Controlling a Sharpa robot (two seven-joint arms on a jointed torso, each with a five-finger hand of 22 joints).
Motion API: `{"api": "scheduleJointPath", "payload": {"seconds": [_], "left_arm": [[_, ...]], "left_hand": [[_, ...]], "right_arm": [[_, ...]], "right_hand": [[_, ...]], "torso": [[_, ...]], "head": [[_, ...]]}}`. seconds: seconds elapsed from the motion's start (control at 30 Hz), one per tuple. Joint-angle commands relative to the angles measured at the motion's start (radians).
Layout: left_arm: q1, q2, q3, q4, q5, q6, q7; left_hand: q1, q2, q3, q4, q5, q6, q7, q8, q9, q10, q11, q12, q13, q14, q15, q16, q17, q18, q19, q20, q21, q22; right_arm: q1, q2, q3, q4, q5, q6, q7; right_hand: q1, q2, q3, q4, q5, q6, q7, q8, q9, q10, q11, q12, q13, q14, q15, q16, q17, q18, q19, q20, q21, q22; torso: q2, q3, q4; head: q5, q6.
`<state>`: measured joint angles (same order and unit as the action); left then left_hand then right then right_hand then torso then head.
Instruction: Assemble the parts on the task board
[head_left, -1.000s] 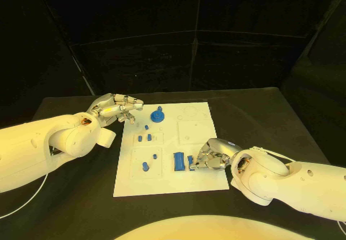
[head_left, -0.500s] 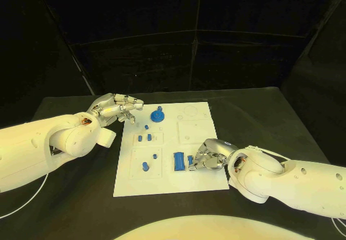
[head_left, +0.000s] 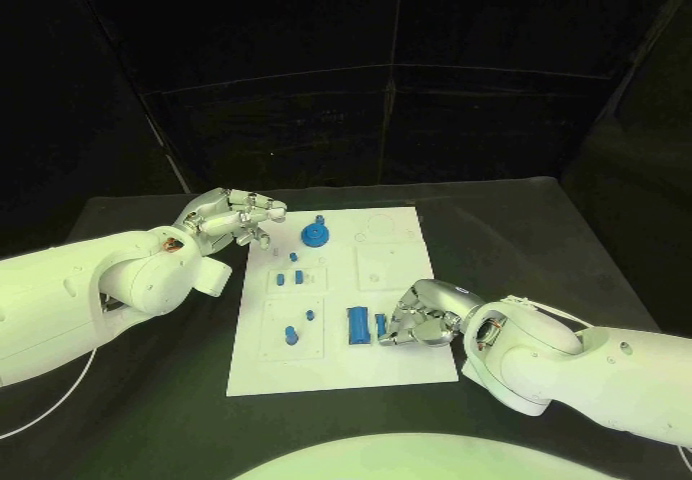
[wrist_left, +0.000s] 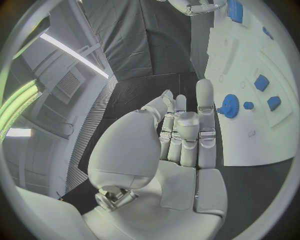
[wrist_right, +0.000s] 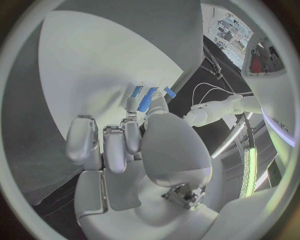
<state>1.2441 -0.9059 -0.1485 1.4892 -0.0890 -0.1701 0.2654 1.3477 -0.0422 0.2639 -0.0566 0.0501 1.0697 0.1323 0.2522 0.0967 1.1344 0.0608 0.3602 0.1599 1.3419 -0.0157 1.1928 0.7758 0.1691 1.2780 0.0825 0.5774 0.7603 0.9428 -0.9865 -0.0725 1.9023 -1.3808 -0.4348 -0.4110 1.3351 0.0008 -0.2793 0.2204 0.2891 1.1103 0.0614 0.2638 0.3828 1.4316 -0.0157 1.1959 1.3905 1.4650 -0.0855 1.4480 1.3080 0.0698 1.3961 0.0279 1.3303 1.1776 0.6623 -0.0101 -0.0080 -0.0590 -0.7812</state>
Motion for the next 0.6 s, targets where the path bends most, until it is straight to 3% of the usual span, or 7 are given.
{"api": "scheduleJointPath", "payload": {"seconds": [0.03,0.23,0.33,0.4,0.43,0.5,0.6], "left_arm": [[0.001,0.004,0.001,-0.004,0.002,-0.003,0.021],[0.000,0.017,0.001,-0.028,0.015,-0.023,0.039],[-0.002,0.029,0.001,-0.046,0.052,-0.048,0.059],[-0.003,0.039,0.001,-0.060,0.079,-0.065,0.078],[-0.004,0.047,0.001,-0.072,0.097,-0.078,0.093],[-0.005,0.053,0.001,-0.079,0.107,-0.085,0.101],[-0.006,0.078,0.001,-0.115,0.154,-0.112,0.142]], "left_hand": [[-0.004,0.006,0.003,0.001,-0.002,-0.013,0.002,0.004,-0.002,-0.012,0.002,0.005,0.000,-0.008,0.000,-0.005,-0.005,0.011,-0.009,0.002,-0.006,-0.001],[-0.024,0.000,-0.003,0.013,-0.002,-0.050,0.022,-0.011,-0.012,-0.059,0.024,-0.017,-0.013,-0.136,0.021,-0.152,-0.243,0.006,-0.058,0.017,-0.041,-0.017],[-0.025,-0.002,-0.003,0.016,-0.001,-0.060,0.033,-0.014,-0.017,-0.081,0.036,-0.035,-0.029,-0.191,0.033,-0.218,-0.289,0.007,-0.102,0.029,-0.083,-0.042],[-0.025,-0.001,-0.001,0.019,0.000,-0.068,0.039,-0.017,-0.021,-0.092,0.045,-0.049,-0.042,-0.240,0.043,-0.290,-0.326,0.006,-0.145,0.039,-0.125,-0.068],[-0.027,-0.003,0.000,0.021,0.002,-0.072,0.044,-0.020,-0.024,-0.099,0.052,-0.060,-0.051,-0.286,0.053,-0.361,-0.361,0.004,-0.187,0.047,-0.163,-0.092],[-0.026,-0.001,0.003,0.023,0.000,-0.075,0.047,-0.022,-0.026,-0.102,0.055,-0.066,-0.057,-0.303,0.059,-0.400,-0.381,0.003,-0.210,0.053,-0.186,-0.107],[-0.029,-0.001,0.009,0.032,-0.002,-0.091,0.059,-0.041,-0.031,-0.114,0.074,-0.098,-0.083,-0.370,0.092,-0.575,-0.468,-0.004,-0.297,0.081,-0.284,-0.179]], "right_arm": [[0.012,-0.006,0.012,-0.022,0.201,-0.075,0.181],[0.075,0.003,0.026,-0.121,0.618,-0.124,0.397],[0.110,0.024,0.029,-0.191,0.805,-0.112,0.517],[0.131,0.046,0.029,-0.246,0.901,-0.086,0.588],[0.139,0.056,0.030,-0.268,0.932,-0.074,0.613],[0.149,0.073,0.030,-0.308,0.975,-0.051,0.653],[0.163,0.120,0.031,-0.402,1.035,0.015,0.739]], "right_hand": [[0.006,-0.009,-0.006,-0.001,0.011,-0.026,0.008,-0.017,-0.006,-0.045,0.008,-0.091,-0.119,0.051,0.011,-0.042,0.015,0.030,-0.044,0.006,-0.062,-0.088],[0.066,0.021,0.010,-0.030,0.052,-0.090,0.037,-0.076,-0.029,-0.148,0.031,-0.293,-0.254,0.041,0.029,-0.085,-0.032,0.054,-0.100,0.021,-0.158,-0.215],[0.102,0.046,0.021,-0.047,0.045,-0.095,0.048,-0.099,-0.040,-0.279,0.042,-0.551,-0.436,0.001,0.041,-0.180,-0.146,0.079,-0.170,0.031,-0.268,-0.352],[0.145,0.069,0.037,-0.064,0.022,-0.099,0.056,-0.118,-0.050,-0.326,0.050,-0.638,-0.513,-0.063,0.048,-0.315,-0.295,0.107,-0.260,0.038,-0.407,-0.515],[0.186,0.087,0.055,-0.075,-0.021,-0.102,0.078,-0.140,-0.069,-0.318,0.056,-0.744,-0.630,-0.144,0.064,-0.487,-0.460,0.108,-0.313,0.055,-0.505,-0.594],[0.204,0.093,0.063,-0.082,-0.023,-0.098,0.075,-0.144,-0.073,-0.330,0.061,-0.781,-0.665,-0.186,0.066,-0.584,-0.560,0.111,-0.321,0.057,-0.524,-0.606],[0.256,0.106,0.087,-0.091,-0.051,-0.102,0.094,-0.183,-0.109,-0.326,0.101,-0.947,-0.864,-0.282,0.096,-0.816,-0.709,0.111,-0.387,0.076,-0.663,-0.691]], "torso": [[-0.007,-0.0014,0.0006],[-0.017,-0.0002,0.0004],[-0.023,-0.0016,-0.0003],[-0.027,-0.0017,0.0001],[-0.028,-0.0017,0.0004],[-0.029,-0.0021,0.0017],[-0.034,-0.0038,0.0050]], "head": [[-0.001,0.007],[0.004,0.027],[0.006,0.044],[0.008,0.058],[0.008,0.065],[0.007,0.078],[0.011,0.118]]}}
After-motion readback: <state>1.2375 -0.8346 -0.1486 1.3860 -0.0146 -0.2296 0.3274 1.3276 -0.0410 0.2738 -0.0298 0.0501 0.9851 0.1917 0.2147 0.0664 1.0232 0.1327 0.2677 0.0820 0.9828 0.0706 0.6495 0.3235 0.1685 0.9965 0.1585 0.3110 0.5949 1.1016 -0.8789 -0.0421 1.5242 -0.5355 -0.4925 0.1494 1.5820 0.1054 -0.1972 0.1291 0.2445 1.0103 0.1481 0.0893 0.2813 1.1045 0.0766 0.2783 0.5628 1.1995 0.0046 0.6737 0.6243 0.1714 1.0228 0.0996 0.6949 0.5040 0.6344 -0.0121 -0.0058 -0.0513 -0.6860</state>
